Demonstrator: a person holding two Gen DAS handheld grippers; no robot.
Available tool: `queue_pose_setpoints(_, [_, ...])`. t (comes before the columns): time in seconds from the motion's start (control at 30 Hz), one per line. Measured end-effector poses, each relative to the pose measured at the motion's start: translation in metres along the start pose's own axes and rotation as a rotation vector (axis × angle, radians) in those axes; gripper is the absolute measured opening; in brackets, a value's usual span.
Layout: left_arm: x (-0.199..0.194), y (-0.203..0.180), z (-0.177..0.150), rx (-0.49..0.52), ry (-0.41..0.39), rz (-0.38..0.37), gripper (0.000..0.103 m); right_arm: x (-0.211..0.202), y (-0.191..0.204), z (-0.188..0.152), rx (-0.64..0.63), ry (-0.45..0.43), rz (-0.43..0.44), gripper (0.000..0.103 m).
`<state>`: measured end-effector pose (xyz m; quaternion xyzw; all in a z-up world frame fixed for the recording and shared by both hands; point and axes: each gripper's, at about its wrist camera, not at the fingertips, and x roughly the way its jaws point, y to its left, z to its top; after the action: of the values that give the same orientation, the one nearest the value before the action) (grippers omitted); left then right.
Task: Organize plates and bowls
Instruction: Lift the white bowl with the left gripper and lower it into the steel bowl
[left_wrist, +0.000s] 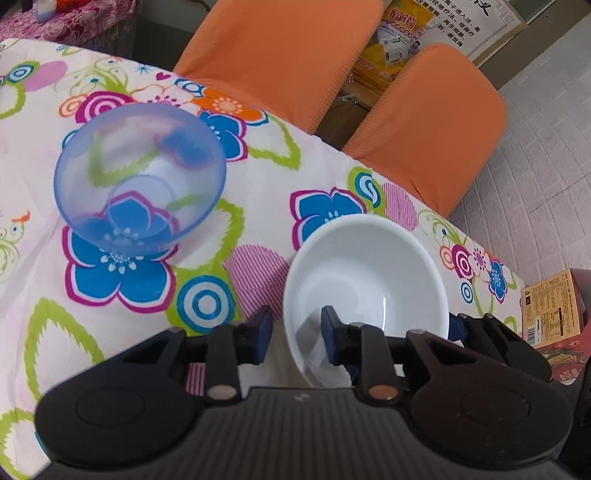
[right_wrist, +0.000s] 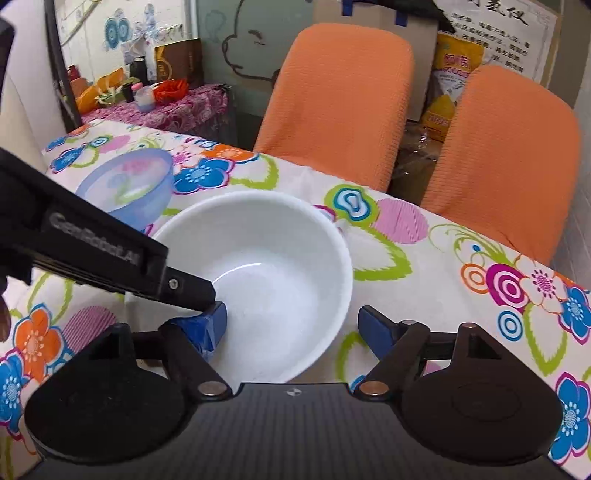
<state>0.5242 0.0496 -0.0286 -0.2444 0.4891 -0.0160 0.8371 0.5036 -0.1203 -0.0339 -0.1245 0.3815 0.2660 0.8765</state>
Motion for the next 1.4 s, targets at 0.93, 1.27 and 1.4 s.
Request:
queue_pose_setpoints(0.93, [-0.126,-0.059,-0.161,0.319,-0.039,-0.08,0.0,-0.175,0.067,-0.11,0.025,-0.08,-0.11,0.063])
queue_pose_setpoints(1.27, [-0.12,-0.042,-0.217,0.363,0.044,-0.072,0.0,-0.18,0.085,-0.161,0.049,-0.041,-0.095,0.065])
queue_pose_setpoints(1.4, [-0.115,-0.035,-0.219,0.334,0.074,-0.081,0.003,-0.182,0.082,-0.162,0.065,-0.049,-0.08,0.064])
